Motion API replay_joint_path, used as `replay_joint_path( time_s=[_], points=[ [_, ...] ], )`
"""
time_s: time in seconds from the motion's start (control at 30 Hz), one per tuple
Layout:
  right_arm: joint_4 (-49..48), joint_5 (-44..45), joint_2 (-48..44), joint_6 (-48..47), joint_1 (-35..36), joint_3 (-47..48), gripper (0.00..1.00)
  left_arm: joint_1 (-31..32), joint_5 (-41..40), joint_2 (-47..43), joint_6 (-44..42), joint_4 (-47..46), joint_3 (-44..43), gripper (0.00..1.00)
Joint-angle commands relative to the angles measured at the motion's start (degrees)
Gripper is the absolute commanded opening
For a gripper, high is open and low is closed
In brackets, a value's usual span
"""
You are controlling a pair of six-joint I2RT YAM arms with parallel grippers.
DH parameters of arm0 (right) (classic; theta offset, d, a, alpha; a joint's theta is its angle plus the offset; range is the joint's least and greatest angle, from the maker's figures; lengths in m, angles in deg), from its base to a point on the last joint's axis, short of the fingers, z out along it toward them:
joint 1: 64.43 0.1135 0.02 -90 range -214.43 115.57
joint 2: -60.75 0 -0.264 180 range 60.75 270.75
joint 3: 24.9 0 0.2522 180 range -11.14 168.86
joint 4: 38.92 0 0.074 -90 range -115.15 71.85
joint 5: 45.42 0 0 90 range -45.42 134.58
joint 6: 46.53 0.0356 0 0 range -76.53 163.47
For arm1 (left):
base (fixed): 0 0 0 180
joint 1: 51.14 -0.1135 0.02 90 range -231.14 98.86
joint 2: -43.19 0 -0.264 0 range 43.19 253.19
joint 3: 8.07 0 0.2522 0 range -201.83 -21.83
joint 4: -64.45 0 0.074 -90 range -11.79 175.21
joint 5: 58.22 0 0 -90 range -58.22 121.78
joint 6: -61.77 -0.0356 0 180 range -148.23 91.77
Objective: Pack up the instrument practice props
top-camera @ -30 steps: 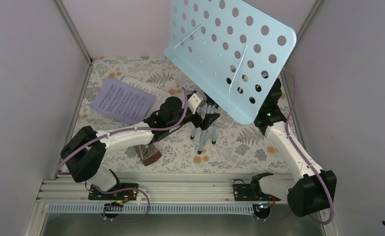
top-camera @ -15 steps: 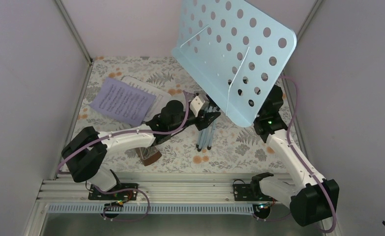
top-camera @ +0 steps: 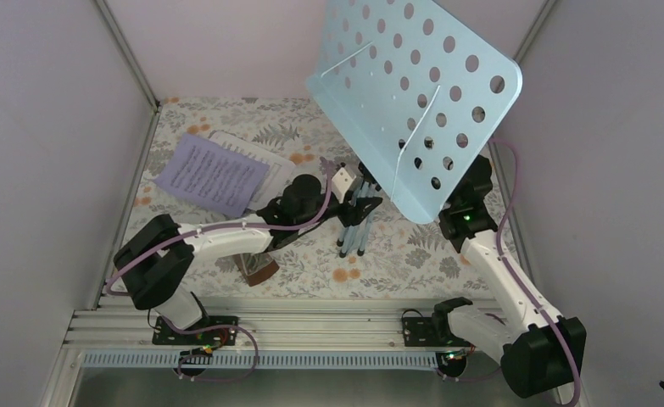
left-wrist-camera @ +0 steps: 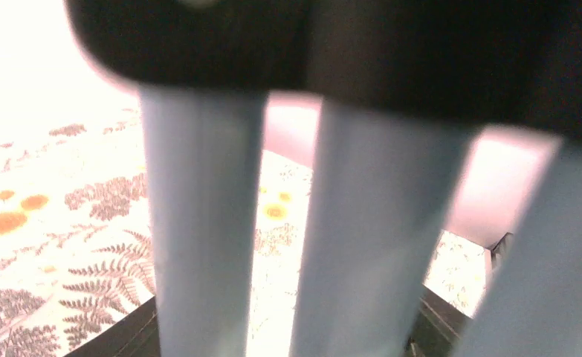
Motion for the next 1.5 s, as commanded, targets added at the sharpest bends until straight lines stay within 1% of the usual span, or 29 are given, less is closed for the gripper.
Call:
replay_joint_path(
  time_s=[0.0,0.1,0.17,0.43,0.5,0.57,0.6,0.67,0.73,0.77,0.83,0.87,0.9,0.97,1.13,1.2,1.27,1.33,1.47],
  points=[
    [-15.9,3.1,-4.0,3.4,0.3,1.7,0.04,0.0,1.1,2.4,0.7,-1.4,-1.5,0.65],
    [-17.0,3.3,-4.1,4.3,0.3,1.2,0.04,0.4,1.8,3.5,0.7,-1.4,-2.2,0.67],
    [-17.0,3.4,-4.2,4.3,0.3,1.1,0.04,0.5,1.7,3.7,0.6,-1.7,-2.2,0.63],
    [-15.5,6.2,-5.4,2.9,0.3,-0.7,0.04,0.5,0.2,1.2,0.5,-0.9,-1.2,0.3],
    [-13.7,8.3,-6.0,2.0,0.3,-1.2,0.04,0.5,-0.4,0.0,0.4,0.1,-0.8,0.22],
    [-11.4,12.3,-6.8,1.2,0.3,-2.1,0.04,0.5,-0.9,-1.3,0.5,1.7,-0.5,0.15],
    [-10.1,15.1,-7.3,0.9,0.3,-2.6,0.07,0.5,-1.1,-2.1,0.6,2.7,-0.5,0.12],
    [-7.5,20.6,-8.1,0.4,0.3,-3.6,0.17,0.5,-1.7,-3.7,0.8,4.9,-0.4,0.07],
    [-6.4,23.8,-8.6,0.0,0.3,-5.2,0.24,0.6,-3.0,-5.3,0.9,7.6,-0.3,0.03],
    [-6.0,25.3,-8.9,0.0,0.3,-6.2,0.31,0.5,-3.8,-6.0,0.9,9.0,-0.5,0.03],
    [-4.7,28.6,-9.2,0.4,0.3,-7.9,0.54,0.5,-5.1,-7.1,0.6,11.2,-0.5,0.02],
    [-4.1,29.9,-9.4,0.5,0.2,-8.7,0.63,0.5,-5.3,-7.2,0.4,11.7,-0.7,0.02],
    [-3.2,31.6,-9.6,0.5,0.2,-9.5,0.68,0.5,-5.3,-7.2,0.4,12.4,-1.0,0.02],
    [-1.9,34.5,-10.2,0.7,0.2,-11.6,0.73,0.5,-5.4,-6.9,0.8,13.4,-2.1,0.02],
    [0.8,40.4,-13.1,2.1,0.2,-15.7,0.8,0.4,-7.1,-6.2,2.3,12.8,-3.6,0.02],
    [5.5,46.2,-14.3,4.6,0.2,-16.7,0.83,0.3,-8.7,-5.8,3.1,13.2,-4.4,0.02],
    [10.9,54.3,-15.7,9.0,0.2,-18.2,0.87,0.0,-9.8,-5.5,4.0,13.3,-5.0,0.02],
    [15.0,60.7,-17.6,13.5,0.1,-20.3,0.94,-0.2,-10.3,-4.9,4.6,13.6,-5.5,0.02],
    [21.6,68.5,-22.2,19.1,0.1,-23.2,0.98,-0.5,-13.4,-3.4,4.6,16.6,-6.4,0.02]
  ],
)
